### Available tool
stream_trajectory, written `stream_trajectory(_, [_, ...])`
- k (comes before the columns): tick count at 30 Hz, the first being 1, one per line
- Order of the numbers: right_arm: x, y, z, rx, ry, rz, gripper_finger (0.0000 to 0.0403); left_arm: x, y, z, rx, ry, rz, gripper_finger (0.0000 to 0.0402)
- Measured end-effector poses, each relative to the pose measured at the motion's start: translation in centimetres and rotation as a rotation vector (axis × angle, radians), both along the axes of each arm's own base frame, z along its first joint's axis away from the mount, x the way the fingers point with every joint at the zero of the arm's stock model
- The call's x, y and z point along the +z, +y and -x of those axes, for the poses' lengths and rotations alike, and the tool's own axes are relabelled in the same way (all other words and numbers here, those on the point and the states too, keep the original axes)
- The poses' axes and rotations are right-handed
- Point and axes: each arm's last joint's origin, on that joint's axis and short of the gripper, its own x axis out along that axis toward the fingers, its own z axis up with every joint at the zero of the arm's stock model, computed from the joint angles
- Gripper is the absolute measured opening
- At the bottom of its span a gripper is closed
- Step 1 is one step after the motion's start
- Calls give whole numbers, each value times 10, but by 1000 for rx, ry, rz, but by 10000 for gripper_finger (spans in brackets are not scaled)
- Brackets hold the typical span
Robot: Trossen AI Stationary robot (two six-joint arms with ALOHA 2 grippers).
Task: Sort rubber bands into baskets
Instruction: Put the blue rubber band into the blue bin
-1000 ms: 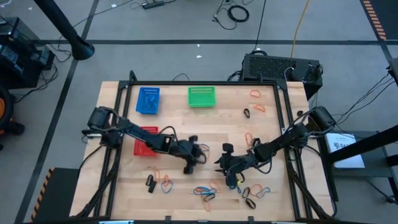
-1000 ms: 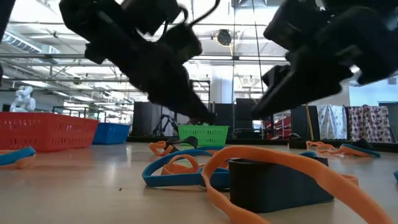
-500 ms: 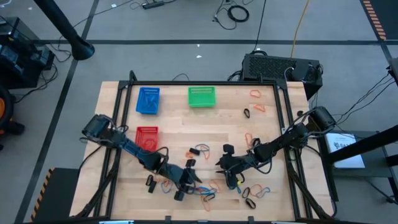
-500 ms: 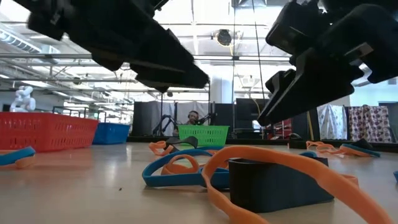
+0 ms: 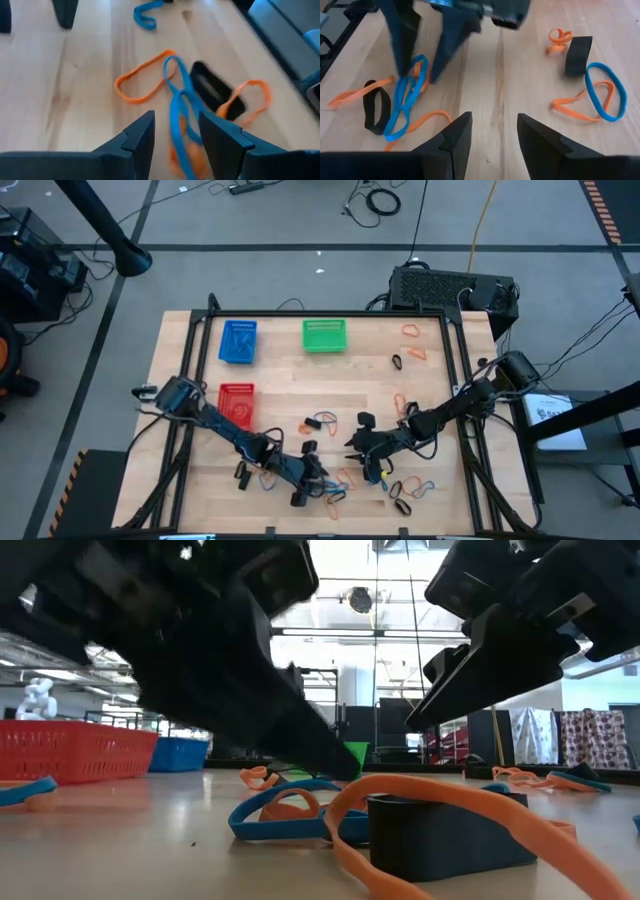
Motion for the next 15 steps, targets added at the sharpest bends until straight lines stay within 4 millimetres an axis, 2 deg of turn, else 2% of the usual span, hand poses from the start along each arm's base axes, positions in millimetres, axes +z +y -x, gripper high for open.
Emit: stream_trajectory(15, [-1,0,1,-1,10,-3,151,-5,1,1,-7,43,-10,160])
